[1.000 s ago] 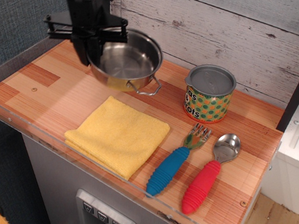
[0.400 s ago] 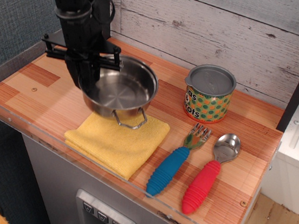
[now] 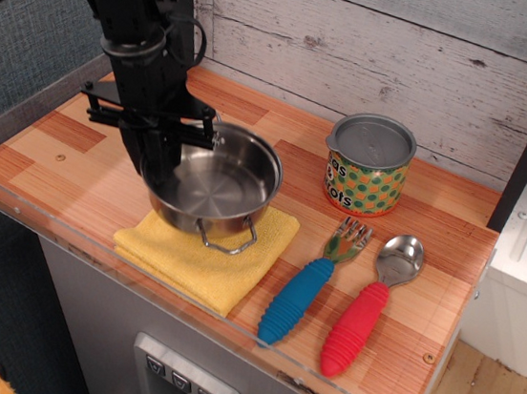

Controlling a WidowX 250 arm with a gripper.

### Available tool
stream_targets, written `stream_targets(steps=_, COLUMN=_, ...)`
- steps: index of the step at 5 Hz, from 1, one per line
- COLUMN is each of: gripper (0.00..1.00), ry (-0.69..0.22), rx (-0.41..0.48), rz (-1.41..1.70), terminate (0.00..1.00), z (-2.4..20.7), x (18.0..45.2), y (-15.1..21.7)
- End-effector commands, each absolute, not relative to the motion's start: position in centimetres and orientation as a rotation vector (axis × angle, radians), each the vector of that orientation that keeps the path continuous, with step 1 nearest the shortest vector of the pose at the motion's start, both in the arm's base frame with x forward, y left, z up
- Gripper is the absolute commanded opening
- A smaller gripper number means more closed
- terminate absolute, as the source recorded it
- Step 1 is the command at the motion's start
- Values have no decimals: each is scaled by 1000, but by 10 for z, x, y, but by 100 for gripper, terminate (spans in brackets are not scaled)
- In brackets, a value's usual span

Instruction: Move the pan on top of the napkin

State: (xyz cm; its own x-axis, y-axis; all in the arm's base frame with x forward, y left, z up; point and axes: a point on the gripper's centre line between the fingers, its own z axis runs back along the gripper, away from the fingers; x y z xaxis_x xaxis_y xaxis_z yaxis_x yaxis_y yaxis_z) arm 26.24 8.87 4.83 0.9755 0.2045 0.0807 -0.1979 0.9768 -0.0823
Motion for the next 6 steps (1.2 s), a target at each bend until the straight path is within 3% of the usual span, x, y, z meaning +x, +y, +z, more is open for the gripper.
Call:
stream_targets(steps=1, gripper=0, ry=-76, rx=-102, rz=162, terminate=0, z=40, x=252, y=97)
stream_targets(steps=4, gripper=0, ry=-46, rx=-87, rz=133, terminate=0, z=30, x=248, y=92)
stream_targets(steps=5, gripper=100, ry=-44, rx=-109, rz=130, terminate=0, z=34, x=250, y=92)
stream_targets(steps=6, gripper=100, ry=-48, rx=-98, rz=110, terminate=0, z=45, x=252, y=90)
